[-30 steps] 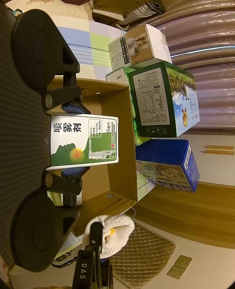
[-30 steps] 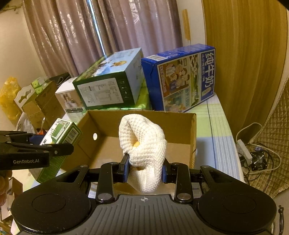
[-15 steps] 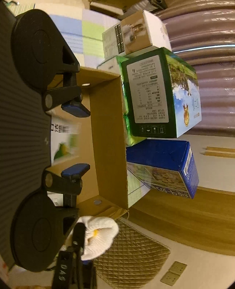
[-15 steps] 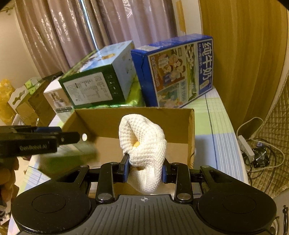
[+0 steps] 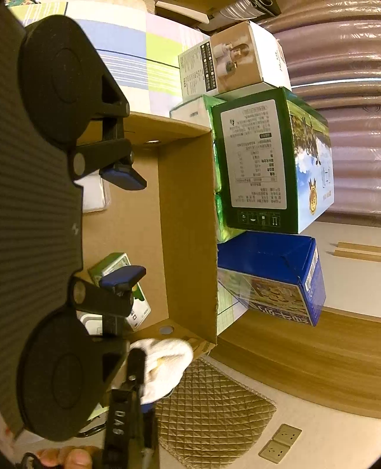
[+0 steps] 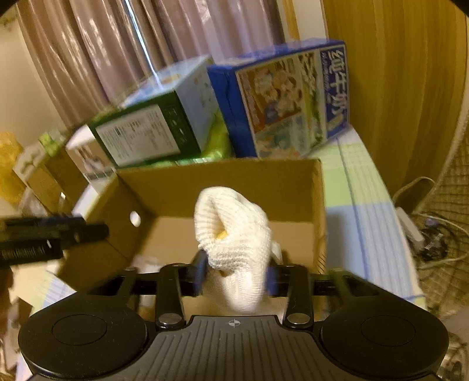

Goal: Organize objects
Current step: 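Carry the medicine box and sock into the cardboard box and release both, then move both tools back toward the scrunchie, snack packet and toothpaste box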

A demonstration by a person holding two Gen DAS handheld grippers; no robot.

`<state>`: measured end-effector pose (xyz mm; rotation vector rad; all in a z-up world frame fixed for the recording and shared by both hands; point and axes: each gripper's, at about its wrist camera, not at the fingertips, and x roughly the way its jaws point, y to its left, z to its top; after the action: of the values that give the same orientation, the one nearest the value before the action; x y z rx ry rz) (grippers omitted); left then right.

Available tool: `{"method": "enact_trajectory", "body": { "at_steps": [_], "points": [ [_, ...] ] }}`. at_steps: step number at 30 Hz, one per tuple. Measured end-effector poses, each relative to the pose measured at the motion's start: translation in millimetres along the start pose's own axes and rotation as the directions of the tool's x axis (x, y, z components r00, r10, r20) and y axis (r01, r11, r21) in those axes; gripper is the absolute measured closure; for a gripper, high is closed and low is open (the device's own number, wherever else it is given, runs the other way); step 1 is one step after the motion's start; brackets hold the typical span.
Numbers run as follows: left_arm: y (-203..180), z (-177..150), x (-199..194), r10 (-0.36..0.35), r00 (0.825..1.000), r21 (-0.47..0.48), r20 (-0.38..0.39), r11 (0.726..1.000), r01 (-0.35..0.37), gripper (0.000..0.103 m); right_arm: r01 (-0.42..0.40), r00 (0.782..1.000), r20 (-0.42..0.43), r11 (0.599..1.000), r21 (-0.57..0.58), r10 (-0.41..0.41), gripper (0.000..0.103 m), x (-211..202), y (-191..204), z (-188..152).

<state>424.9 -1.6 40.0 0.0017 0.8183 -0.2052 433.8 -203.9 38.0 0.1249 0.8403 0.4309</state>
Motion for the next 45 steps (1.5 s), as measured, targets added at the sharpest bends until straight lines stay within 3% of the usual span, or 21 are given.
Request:
{"method": "enact_trajectory", "body": {
  "at_steps": [3, 11, 20, 26, 35, 45],
  "points": [
    [2, -4, -4, -0.002, 1.0, -0.008, 0.001, 1.0, 0.002, 0.043, -0.028, 0.998, 0.053, 0.999, 0.047, 0.025, 0.029, -5, -6, 1],
    [-2, -20, -29, 0.0, 1.0, -0.011, -0.002, 1.0, 0.0, 0.038, -0.01, 0.998, 0.061, 1.0, 0.027, 0.008, 0.029, -36, -3, -6],
    [-19, -48, -90, 0.022, 1.0, -0.022, 0.018, 1.0, -0.021, 0.015, -0.024, 0.996, 0.087, 1.0, 0.007, 0.023, 0.016, -99, 24, -35],
    [-28, -73, -128, 0.007, 1.0, -0.047, 0.029, 0.999, -0.005, 0.001, 0.01, 0.995, 0.099, 0.999, -0.032, -0.006, 0.006, -140, 37, -65],
    [-26, -118, -168, 0.055, 0.998, -0.066, 0.024, 0.996, -0.053, 0.001, 0.016, 0.995, 0.094, 1.0, -0.014, -0.015, 0.002, -176, 36, -116],
    [-22, -179, -182, 0.098, 0.995, -0.034, 0.006, 0.995, -0.098, 0.001, 0.037, 0.996, 0.076, 0.999, -0.01, -0.036, 0.002, -189, 33, -177]
  ]
}}
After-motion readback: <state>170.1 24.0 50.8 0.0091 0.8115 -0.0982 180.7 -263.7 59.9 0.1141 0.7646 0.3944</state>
